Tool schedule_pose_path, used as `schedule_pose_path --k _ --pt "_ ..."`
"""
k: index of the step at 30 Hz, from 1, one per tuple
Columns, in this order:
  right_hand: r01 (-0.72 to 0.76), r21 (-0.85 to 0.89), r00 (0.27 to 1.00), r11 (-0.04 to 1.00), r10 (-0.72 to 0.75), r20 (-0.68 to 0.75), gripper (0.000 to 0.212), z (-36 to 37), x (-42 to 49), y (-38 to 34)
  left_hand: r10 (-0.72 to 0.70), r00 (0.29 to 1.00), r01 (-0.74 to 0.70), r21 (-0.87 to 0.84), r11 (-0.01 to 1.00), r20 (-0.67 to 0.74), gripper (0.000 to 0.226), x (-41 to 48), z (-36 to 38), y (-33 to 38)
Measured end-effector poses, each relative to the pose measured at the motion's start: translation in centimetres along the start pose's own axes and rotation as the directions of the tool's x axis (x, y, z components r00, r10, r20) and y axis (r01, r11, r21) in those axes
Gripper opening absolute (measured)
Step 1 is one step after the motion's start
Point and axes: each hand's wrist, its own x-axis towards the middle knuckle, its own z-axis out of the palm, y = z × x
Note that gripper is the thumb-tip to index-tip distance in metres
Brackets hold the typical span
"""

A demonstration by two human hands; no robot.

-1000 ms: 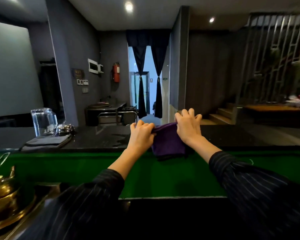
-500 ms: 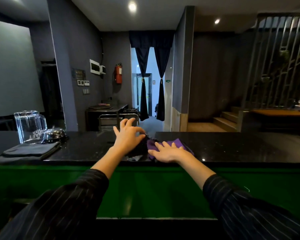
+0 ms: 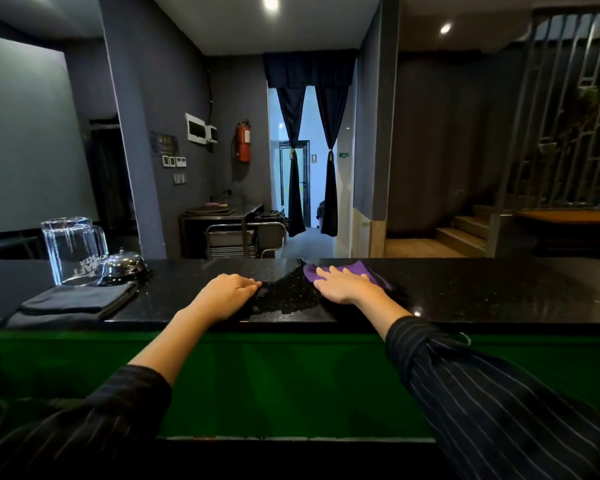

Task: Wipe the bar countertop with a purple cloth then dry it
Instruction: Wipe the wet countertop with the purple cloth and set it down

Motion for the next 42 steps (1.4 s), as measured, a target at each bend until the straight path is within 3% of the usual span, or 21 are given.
schedule_pose_path --k 5,13,18,21,23,30,37,42 --pt "-0.038 0.107 0.995 0.993 0.048 -0.087 0.049 -1.9 1.8 2.2 0.092 0.992 -0.086 -0.073 0.994 0.089 0.037 -0.2 -0.9 -2.1" --pt "-0.035 0.222 0.999 0.974 0.032 0.017 0.052 -3.2 8.0 0.1 0.127 0.992 -0.127 -0.001 0.992 0.021 0.037 0.7 0.2 -3.1" --pt "-0.107 0.227 0.990 0.968 0.082 0.117 0.073 -3.4 11.8 -1.2 0.142 0.990 -0.142 0.025 0.990 0.009 0.038 0.9 0.5 -3.2" --pt "0.001 0.196 0.986 0.981 -0.033 0.164 0.081 -2.6 14.6 -1.5 0.146 0.989 -0.146 0.025 0.989 0.001 0.038 1.1 0.6 -3.2" --pt "0.054 0.185 0.974 0.981 -0.093 0.206 0.085 -2.4 13.9 -2.0 0.144 0.990 -0.144 0.021 0.989 0.001 0.037 1.2 0.5 -3.1" --pt "0.163 0.295 0.942 0.941 -0.237 0.238 0.054 -3.2 6.2 -1.5 0.102 0.995 -0.102 0.082 0.991 0.008 0.037 0.3 -0.3 -2.6" --pt "0.117 0.374 0.934 0.920 -0.229 0.273 0.052 -3.7 1.2 -0.1 0.111 0.992 -0.100 0.173 0.980 -0.057 0.036 -1.4 -0.4 -1.1" --pt "0.172 0.274 0.948 0.946 -0.235 0.216 0.053 -3.0 1.8 -2.5 0.096 0.990 -0.078 0.165 0.983 -0.104 0.037 -1.2 -0.7 -0.6"
